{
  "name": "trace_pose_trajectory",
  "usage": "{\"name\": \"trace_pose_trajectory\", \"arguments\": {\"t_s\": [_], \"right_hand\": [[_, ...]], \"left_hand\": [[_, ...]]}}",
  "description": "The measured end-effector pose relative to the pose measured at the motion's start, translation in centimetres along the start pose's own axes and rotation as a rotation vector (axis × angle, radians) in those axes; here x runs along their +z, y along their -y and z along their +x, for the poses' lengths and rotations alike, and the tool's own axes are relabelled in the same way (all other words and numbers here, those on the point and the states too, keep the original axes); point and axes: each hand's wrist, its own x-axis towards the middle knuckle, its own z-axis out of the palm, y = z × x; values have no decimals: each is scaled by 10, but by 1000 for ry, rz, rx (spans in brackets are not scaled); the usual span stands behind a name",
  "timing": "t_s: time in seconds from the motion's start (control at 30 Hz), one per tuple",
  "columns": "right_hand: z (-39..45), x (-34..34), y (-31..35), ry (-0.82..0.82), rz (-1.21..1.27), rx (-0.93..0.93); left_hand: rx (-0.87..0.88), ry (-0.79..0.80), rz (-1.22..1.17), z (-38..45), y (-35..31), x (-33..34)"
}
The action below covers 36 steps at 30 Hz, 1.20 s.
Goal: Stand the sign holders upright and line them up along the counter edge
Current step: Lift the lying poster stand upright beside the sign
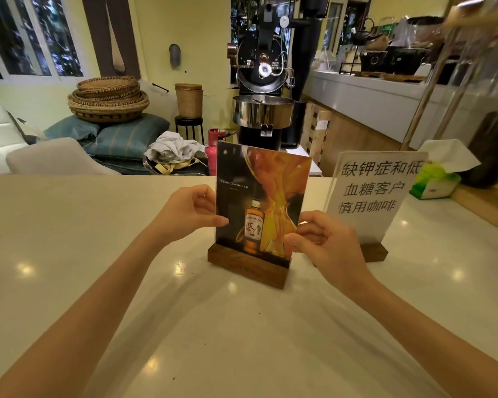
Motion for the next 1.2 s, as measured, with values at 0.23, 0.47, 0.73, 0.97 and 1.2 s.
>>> {"name": "trace_pose_trajectory", "arguments": {"t_s": [0.23,0.47,0.73,0.97,1.2], "right_hand": [[-9,0,-1,-13,4,-58],[-7,-3,3,82,43,33],[-4,-63,-17,-175,34,78],[3,-107,-51,-383,-69,353],[20,-119,-70,32,77,517]], "left_hand": [[37,34,89,-6,-7,-3],[38,25,173,-10,-10,-3],[-18,-68,148,-26,-30,18],[-62,-160,107,-42,-14,52],[-71,-267,170,-49,-11,68]]}}
